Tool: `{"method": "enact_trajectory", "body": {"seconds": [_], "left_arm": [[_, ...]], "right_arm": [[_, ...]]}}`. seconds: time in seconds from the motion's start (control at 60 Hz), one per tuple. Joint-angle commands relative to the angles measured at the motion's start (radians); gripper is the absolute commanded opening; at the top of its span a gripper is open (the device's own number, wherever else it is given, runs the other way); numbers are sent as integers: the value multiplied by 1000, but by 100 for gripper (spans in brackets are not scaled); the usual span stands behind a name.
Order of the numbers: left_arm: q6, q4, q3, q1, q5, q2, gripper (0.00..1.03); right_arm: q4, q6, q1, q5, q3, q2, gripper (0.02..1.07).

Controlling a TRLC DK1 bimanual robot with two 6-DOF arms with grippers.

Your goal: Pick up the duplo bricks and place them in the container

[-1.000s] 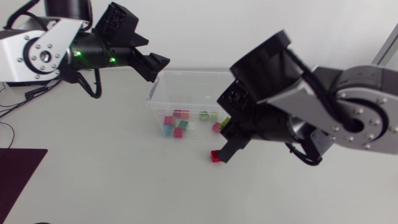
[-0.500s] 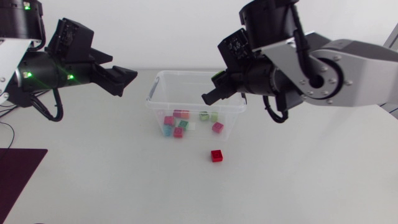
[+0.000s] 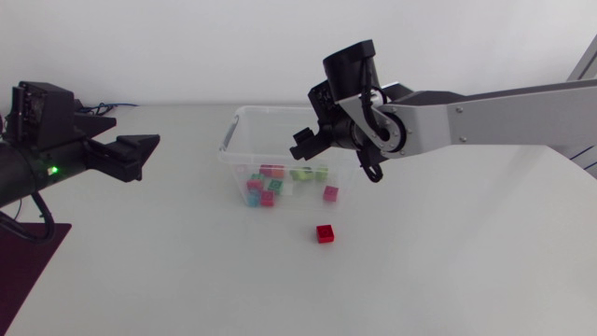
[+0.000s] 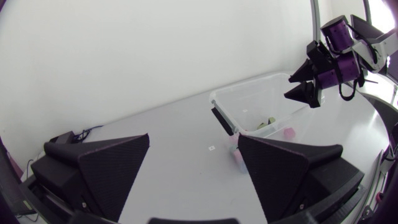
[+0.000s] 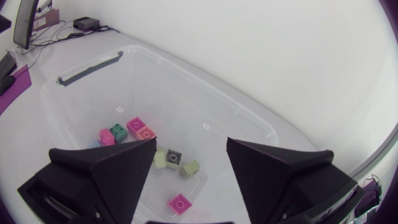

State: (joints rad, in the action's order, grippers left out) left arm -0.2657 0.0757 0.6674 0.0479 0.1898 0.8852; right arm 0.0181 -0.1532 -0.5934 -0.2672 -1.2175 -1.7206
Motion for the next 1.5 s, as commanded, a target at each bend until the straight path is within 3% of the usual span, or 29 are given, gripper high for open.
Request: {"method": "enact_trajectory", "body": {"seconds": [0.0,0.217,0.383,0.517,0.833,1.083,1.35,1.483], "left_arm": [[59,-30,-61,-16,5,-61,99],[128,-88,-158,-71,5,-190,99],[184,-137,-278,-161,5,-379,99],[192,-131,-331,-200,5,-483,99],[233,-106,-453,-226,5,-697,99],[250,-73,-474,-226,5,-746,99],[250,-57,-500,-226,5,-790,99],[250,-60,-520,-230,5,-812,99]], "right_arm": [[-23,26,3,-18,29,76,99],[3,96,-31,-79,110,253,102],[191,264,-71,-78,179,401,102],[269,377,-108,-79,228,444,102],[281,540,-152,-79,394,470,102],[260,653,-192,-75,426,342,97],[128,643,-212,-81,454,133,97],[126,635,-203,-83,411,33,97]]}}
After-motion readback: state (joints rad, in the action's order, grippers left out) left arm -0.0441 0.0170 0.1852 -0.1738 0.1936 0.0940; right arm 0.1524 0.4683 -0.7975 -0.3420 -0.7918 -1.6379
